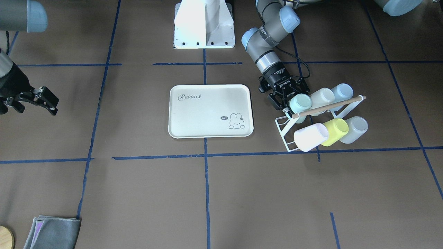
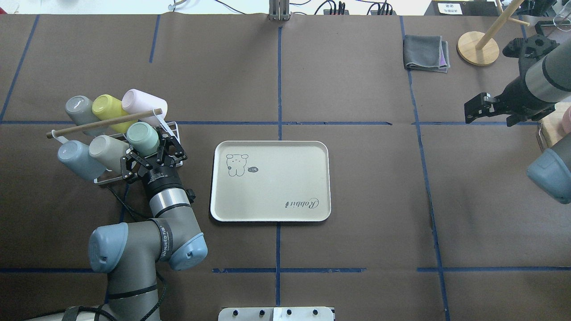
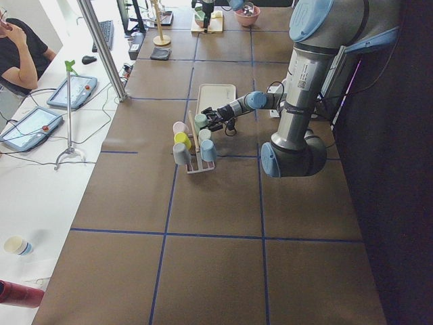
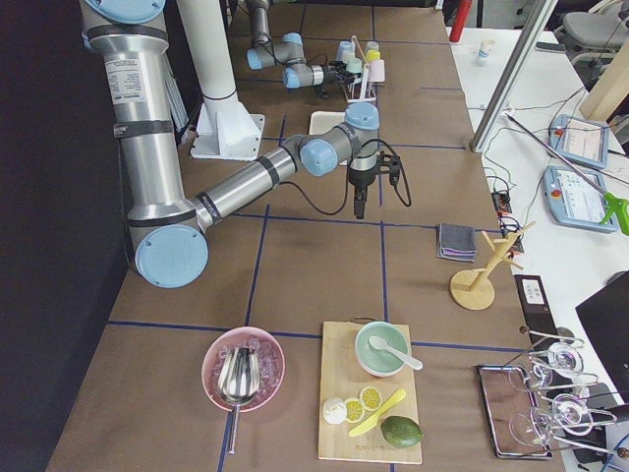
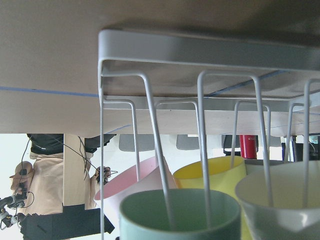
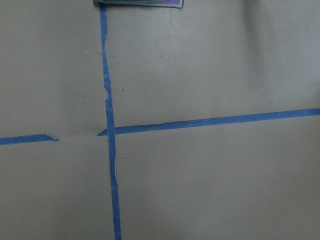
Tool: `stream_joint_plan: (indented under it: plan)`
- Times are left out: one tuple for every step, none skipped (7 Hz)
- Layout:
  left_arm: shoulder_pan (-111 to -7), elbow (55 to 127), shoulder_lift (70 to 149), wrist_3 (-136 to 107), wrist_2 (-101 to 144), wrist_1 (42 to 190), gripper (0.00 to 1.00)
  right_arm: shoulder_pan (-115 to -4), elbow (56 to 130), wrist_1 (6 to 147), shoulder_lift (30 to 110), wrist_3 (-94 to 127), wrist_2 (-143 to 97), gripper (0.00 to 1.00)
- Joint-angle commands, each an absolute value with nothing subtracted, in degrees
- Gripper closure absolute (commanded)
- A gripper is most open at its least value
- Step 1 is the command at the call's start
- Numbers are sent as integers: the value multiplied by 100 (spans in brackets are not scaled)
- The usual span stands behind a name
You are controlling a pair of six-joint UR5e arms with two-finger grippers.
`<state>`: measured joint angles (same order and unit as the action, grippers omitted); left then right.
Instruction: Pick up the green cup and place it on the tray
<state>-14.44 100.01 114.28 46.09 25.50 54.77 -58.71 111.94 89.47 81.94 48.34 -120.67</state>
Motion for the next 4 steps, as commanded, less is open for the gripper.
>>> stream_joint_plan:
  plan:
    - [-1450,10037,11417,4614,2540,5467,58,-5871,11188,8947,8200,4834,-12059,0]
    - [-1450,10063,11426,4614,2540,5458,58,-5871,11188,8947,8191,4834,-12059,0]
    - [-1450,10081,11408,4614,2505,5449,58,-5871,11188,8947,8200,4834,-12059,0]
    - [-1450,10107,11408,4614,2470,5449,58,-5871,11188,8947,8200,4834,-12059,0]
